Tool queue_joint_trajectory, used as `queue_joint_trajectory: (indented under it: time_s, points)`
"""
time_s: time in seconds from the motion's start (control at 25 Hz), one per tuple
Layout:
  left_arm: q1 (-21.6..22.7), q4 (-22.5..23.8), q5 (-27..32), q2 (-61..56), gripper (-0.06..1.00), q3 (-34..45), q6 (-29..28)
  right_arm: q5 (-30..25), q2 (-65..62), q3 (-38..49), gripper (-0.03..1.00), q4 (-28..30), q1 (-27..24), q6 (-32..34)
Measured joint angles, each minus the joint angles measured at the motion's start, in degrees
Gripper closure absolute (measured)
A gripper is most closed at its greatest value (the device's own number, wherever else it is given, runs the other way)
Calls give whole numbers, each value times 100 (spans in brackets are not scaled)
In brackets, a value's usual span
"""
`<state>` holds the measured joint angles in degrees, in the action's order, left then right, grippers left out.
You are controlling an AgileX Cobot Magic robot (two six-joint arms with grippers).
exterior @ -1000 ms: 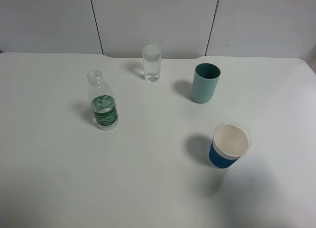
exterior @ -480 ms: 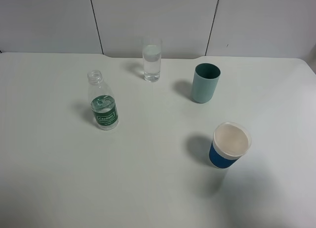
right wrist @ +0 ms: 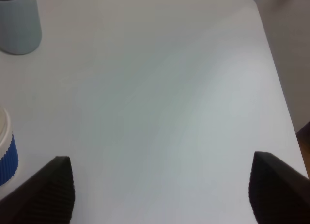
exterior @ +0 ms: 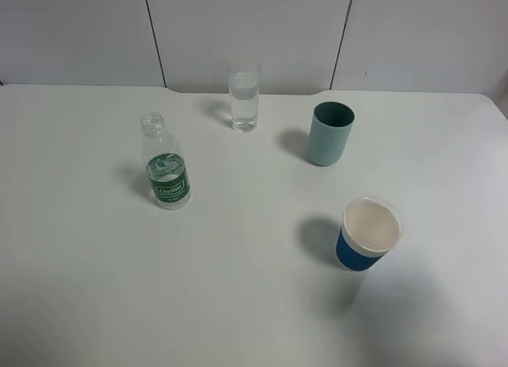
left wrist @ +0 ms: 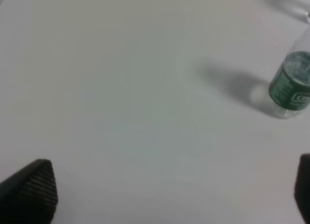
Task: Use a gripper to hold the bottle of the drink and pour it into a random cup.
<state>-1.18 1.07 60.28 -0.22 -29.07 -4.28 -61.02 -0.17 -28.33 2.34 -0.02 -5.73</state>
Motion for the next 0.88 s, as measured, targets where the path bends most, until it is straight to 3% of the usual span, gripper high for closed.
queue_joint_trajectory:
  time_s: [0.88]
  points:
    - [0, 0, 0, 0, -5, 0, 0, 0, 0, 0, 23, 0, 0, 0]
